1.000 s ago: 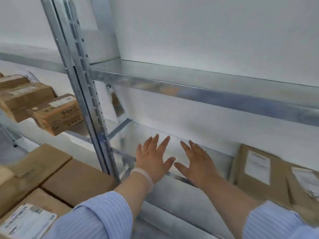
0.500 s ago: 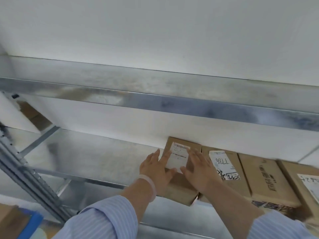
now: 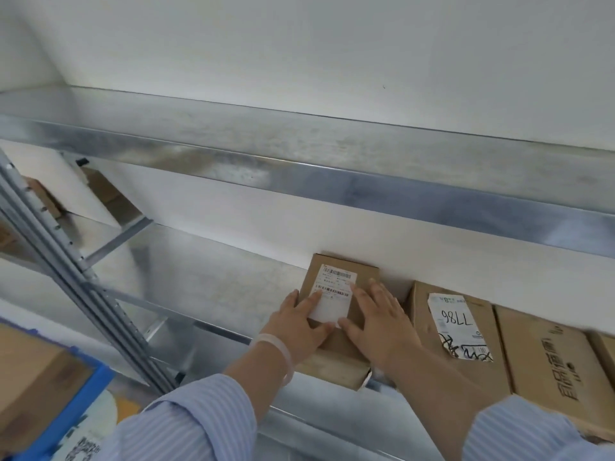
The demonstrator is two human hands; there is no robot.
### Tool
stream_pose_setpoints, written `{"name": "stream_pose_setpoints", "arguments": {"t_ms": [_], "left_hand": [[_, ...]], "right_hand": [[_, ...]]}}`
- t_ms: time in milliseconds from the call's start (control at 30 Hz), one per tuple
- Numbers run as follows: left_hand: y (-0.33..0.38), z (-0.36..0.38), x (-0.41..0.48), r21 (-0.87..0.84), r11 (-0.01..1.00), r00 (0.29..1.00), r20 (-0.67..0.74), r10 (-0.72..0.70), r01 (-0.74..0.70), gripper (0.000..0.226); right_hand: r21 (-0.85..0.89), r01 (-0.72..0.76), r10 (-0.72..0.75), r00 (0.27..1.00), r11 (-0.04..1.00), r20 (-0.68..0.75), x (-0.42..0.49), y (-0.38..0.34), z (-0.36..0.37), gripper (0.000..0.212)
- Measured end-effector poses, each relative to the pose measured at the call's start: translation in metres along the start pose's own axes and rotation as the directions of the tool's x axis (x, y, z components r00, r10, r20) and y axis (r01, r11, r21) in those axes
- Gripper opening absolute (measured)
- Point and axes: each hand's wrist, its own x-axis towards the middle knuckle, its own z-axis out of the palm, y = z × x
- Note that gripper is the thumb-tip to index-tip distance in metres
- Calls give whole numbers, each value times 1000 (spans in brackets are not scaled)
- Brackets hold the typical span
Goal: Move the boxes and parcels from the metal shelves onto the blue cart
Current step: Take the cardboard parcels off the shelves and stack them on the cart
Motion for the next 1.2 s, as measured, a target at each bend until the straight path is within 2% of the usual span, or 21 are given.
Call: {"name": "stream_pose_setpoints", "arguments": {"t_ms": [100, 167, 267, 333, 433, 633, 800, 1000, 1200], "left_hand": [[-17, -2, -4, -80, 996, 997, -61, -51, 46, 73], [-28, -4, -7, -192, 980, 995, -78, -59, 43, 72], [-43, -6, -16, -306, 952, 992, -109, -63, 27, 71], [-53, -12, -22, -339, 940, 984, -144, -102, 48, 71], [-76, -27, -35, -407, 909, 954, -229, -194, 87, 70], [-125, -79, -77, -384, 910, 865, -392, -314, 156, 72], [-179, -127, -126, -413, 889, 755, -515, -406, 196, 71], [-252, -189, -179, -454, 859, 635, -597, -490, 236, 72], [-320, -252, -221, -462, 859, 581, -645, -496, 221, 75]], "right_hand": [[92, -66, 59, 995, 994, 76, 7, -14, 13, 75], [242, -114, 81, 987, 964, 141, 9, -23, 22, 74], [503, -110, 29, 986, 857, 166, 10, -36, 32, 73], [564, -78, -14, 987, 822, 157, 15, -50, 37, 74], [595, -13, -94, 985, 803, 147, 23, -84, 41, 74], [622, 131, -258, 959, 772, 118, 35, -174, 50, 77], [615, 268, -425, 897, 742, 122, 36, -269, 58, 86], [650, 365, -566, 815, 667, 124, 33, -390, 69, 83], [693, 404, -648, 752, 597, 119, 33, -501, 75, 79]]}}
